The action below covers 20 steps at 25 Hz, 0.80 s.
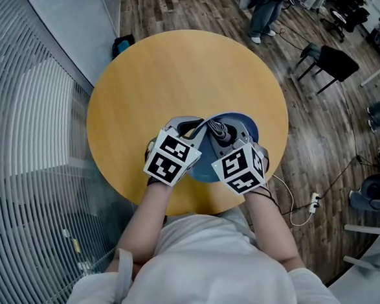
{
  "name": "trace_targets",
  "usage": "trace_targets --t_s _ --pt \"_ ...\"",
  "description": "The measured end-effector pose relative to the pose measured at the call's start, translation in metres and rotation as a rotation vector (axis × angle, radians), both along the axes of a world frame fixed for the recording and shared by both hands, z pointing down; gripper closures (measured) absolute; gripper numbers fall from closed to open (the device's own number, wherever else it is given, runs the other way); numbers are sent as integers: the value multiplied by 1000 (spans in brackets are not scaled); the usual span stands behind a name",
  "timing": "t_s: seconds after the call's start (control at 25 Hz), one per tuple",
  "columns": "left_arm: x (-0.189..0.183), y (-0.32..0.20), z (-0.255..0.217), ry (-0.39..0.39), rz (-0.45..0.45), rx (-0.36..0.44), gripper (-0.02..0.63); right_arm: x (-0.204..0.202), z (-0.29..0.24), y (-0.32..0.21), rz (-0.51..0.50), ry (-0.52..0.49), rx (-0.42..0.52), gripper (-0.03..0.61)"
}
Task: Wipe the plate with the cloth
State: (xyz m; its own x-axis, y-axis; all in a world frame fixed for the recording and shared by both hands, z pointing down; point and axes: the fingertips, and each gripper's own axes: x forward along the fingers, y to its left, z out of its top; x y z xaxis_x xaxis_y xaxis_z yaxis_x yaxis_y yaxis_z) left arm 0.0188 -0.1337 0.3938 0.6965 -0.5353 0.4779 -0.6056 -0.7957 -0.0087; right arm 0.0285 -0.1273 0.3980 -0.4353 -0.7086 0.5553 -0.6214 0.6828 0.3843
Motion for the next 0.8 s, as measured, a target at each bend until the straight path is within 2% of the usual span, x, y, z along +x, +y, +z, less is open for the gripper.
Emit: trace_targets --t_s 0.36,0.8 --pt "-6 4 -3 16 7 4 586 14 -2 -5 50 -19 4 489" --pt "-9 3 -10 25 5 14 587 51 0 -14 143 -40 -4 489"
